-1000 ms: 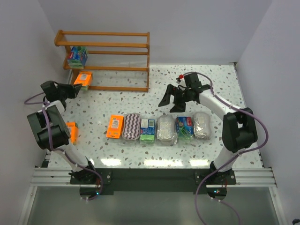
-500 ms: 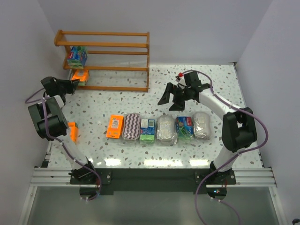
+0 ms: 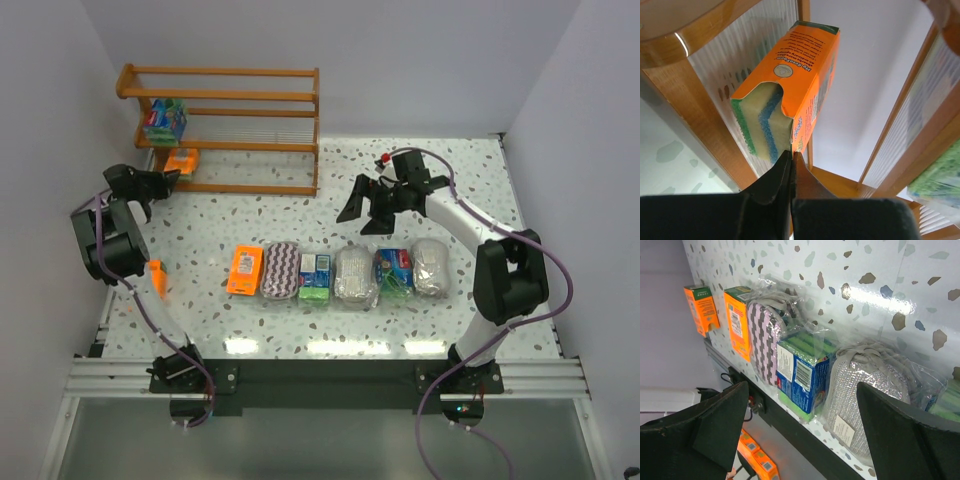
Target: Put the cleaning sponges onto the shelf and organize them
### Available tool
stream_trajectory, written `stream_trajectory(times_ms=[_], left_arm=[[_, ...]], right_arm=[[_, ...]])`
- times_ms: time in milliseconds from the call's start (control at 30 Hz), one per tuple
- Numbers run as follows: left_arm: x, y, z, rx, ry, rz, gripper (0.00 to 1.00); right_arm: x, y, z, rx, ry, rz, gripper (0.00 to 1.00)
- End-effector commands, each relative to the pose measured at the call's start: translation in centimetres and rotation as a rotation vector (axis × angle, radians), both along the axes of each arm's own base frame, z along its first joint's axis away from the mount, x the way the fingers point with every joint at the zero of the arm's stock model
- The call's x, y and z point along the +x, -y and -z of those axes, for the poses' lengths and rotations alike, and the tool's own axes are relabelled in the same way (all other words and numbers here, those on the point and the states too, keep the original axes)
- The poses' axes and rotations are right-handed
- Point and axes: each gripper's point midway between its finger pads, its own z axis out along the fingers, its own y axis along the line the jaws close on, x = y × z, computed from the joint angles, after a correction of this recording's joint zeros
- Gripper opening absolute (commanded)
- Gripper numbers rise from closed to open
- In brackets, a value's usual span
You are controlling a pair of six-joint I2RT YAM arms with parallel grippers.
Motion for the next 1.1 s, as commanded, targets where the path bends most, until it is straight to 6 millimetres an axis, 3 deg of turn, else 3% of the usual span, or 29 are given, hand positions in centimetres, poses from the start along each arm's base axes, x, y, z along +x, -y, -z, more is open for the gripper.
stream_trajectory(times_ms=[0,100,167,233,333,433,533,567,700,800,900,967,1033,1067], left_arm=[[0.8,-0.2,-0.8,-0.006,0.049,-0.014,0.00],[0.5,-0.2,-0.9,-0.008,0.047,-0.029,0.19],[0.0,-0.2,-1.0,-0.007,0.034,-0.042,0.40],[-0.3,-0.1,-2.4,0.004,0.055,-0.044,0.49],[-1.3,0.4,-3.9,0.009,0.060,-0.036,0.55],[-2.7,1.1,-5.2,0.019,0.052,-0.028,0.57],[-5.2,2.0,-5.5,0.038,-0.017,-0.026,0.57],[-6.2,2.2,-6.5,0.059,-0.022,-0.027,0.58],[-9.4,3.2,-6.1,0.192,-0.120,0.049,0.59],[-12.6,5.4,-4.3,0.245,-0.210,0.168,0.59],[-16.2,7.0,-2.3,0.291,-0.286,0.256,0.58],[-18.8,7.7,-1.5,0.318,-0.326,0.278,0.56],[-20.3,7.9,-1.6,0.371,-0.333,0.296,0.54],[-21.0,7.9,-3.0,0.416,-0.299,0.276,0.53]], right_arm=[[0.2,-0.5,-2.2,0.026,0.051,-0.036,0.93],[0.3,-0.4,-2.3,0.023,0.055,-0.038,0.93],[0.2,-0.5,-2.2,0.019,0.055,-0.042,0.93],[0.2,-0.5,-2.3,0.020,0.058,-0.044,0.93],[0.2,-0.5,-2.1,0.023,0.056,-0.047,0.93],[0.2,-0.5,-2.0,0.024,0.055,-0.052,0.94],[0.0,-0.5,-1.9,0.024,0.053,-0.059,0.94],[0.0,-0.5,-1.8,0.024,0.053,-0.059,0.94],[-0.2,-0.4,-1.8,0.019,0.055,-0.068,0.94],[-0.6,-0.5,-2.1,0.007,0.079,-0.114,0.94],[-2.0,-1.9,-2.6,-0.026,0.098,-0.193,0.94],[-3.2,-3.9,-3.1,-0.072,0.147,-0.281,0.94],[-5.5,-6.5,-3.0,-0.096,0.154,-0.370,0.94],[-6.0,-7.2,-2.8,-0.119,0.162,-0.386,0.94]])
